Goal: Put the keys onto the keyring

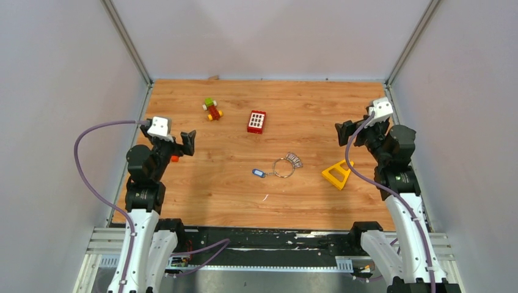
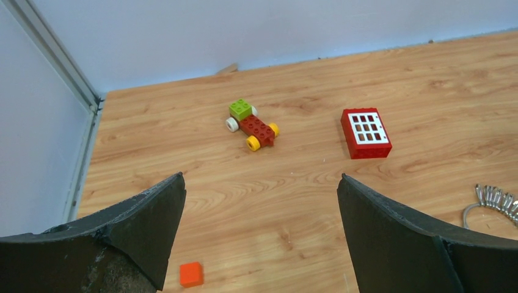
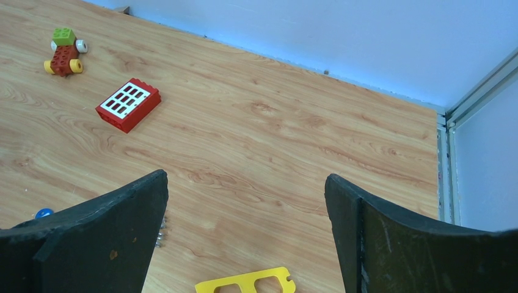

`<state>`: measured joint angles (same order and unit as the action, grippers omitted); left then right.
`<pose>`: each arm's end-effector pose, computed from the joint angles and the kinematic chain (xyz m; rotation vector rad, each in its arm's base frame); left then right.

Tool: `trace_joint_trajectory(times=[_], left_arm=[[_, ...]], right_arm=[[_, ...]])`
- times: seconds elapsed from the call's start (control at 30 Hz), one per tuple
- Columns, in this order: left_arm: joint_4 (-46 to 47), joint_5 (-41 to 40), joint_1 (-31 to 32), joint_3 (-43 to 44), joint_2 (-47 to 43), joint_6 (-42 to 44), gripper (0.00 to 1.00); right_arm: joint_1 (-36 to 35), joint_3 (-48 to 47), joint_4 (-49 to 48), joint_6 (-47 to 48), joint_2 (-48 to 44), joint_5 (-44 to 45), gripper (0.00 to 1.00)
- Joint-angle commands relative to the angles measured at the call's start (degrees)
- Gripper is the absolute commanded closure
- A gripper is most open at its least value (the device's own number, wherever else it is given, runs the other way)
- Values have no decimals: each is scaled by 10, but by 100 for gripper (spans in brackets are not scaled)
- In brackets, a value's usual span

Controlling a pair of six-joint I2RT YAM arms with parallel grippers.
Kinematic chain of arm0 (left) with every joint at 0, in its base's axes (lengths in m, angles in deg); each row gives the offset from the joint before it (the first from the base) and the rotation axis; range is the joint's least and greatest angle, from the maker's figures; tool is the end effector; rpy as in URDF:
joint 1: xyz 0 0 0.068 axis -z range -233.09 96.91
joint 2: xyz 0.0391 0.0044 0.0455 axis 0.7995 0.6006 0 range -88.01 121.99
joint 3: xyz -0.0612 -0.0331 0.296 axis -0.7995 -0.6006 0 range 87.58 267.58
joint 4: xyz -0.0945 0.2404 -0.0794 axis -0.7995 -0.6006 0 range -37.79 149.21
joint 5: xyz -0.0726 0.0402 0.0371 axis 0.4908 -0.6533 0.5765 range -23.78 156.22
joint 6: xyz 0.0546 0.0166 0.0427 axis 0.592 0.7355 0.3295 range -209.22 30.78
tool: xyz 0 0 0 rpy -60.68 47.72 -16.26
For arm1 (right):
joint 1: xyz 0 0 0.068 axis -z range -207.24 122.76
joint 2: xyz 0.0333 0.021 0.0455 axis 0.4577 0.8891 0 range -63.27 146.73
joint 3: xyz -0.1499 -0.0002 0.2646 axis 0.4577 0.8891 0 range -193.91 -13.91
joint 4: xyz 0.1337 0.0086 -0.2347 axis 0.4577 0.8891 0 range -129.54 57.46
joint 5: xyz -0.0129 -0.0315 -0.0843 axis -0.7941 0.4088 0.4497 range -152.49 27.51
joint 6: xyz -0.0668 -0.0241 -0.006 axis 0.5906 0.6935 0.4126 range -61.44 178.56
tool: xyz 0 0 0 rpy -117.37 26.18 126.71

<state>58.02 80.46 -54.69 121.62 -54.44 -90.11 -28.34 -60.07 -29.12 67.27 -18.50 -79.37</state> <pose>0.1581 -0.0100 0.3377 0.1599 1.5779 -0.1868 0.1907 0.0208 0.3679 -0.3622 1.6857 0.1562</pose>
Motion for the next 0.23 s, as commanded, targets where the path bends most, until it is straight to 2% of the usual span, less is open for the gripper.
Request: trace_joint_trajectory(times=[0.0, 0.2], left_arm=[[0, 2, -3, 19, -5, 8, 0], [1, 1, -3, 17, -6, 22, 0]], right_arm=[[-4, 1, -22, 1, -13, 3, 0], [-4, 1, -22, 1, -11, 0, 0]])
